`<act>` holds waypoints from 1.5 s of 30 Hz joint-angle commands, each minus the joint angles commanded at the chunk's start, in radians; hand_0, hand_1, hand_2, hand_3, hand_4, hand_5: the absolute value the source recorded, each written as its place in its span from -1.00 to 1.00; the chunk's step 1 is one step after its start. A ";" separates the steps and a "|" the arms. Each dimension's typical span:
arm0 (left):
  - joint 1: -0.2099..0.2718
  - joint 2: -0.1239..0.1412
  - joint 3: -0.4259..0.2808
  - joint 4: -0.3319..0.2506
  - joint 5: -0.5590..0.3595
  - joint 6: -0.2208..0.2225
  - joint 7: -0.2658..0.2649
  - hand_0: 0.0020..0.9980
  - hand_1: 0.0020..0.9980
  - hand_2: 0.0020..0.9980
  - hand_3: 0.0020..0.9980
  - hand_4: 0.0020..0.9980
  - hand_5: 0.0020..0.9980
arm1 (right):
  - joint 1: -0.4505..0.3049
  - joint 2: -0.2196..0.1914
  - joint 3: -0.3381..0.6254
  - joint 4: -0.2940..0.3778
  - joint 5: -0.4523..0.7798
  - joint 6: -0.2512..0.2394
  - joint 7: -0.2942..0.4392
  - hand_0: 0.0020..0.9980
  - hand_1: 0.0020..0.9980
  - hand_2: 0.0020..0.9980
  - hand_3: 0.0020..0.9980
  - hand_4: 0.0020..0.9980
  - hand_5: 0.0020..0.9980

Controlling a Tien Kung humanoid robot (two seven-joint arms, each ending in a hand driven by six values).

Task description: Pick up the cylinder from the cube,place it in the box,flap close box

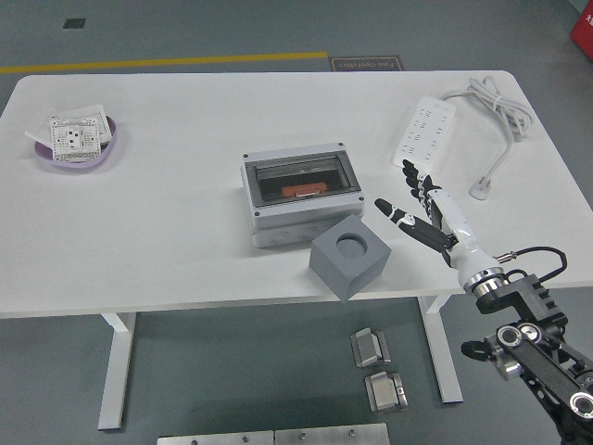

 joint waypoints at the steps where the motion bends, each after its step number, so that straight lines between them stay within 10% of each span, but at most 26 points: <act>1: 0.001 0.000 0.000 0.000 -0.001 0.000 0.000 0.40 0.37 0.02 0.48 0.51 -0.33 | 0.003 0.003 0.005 -0.003 0.041 0.006 0.028 1.00 1.00 1.00 1.00 1.00 0.17; 9: 0.004 -0.002 0.003 0.001 -0.007 -0.002 -0.001 0.40 0.37 0.02 0.47 0.51 -0.33 | 0.042 0.016 0.018 -0.008 0.325 0.081 0.164 1.00 1.00 1.00 1.00 1.00 0.21; 10: 0.004 -0.001 0.002 0.001 -0.007 -0.002 -0.001 0.40 0.37 0.02 0.47 0.51 -0.33 | 0.047 0.017 0.017 -0.006 0.355 0.092 0.166 1.00 0.86 0.87 1.00 1.00 0.80; 16: 0.004 -0.001 0.002 0.001 -0.009 -0.003 -0.002 0.40 0.37 0.02 0.46 0.50 -0.33 | 0.066 0.020 0.021 0.015 0.521 0.143 0.162 1.00 0.77 0.75 0.96 1.00 1.00; 45: -0.001 0.000 -0.012 0.005 -0.008 -0.005 -0.006 0.40 0.37 0.02 0.46 0.50 -0.33 | 0.056 -0.004 0.091 0.022 0.632 0.185 0.138 0.87 0.65 0.63 0.80 1.00 1.00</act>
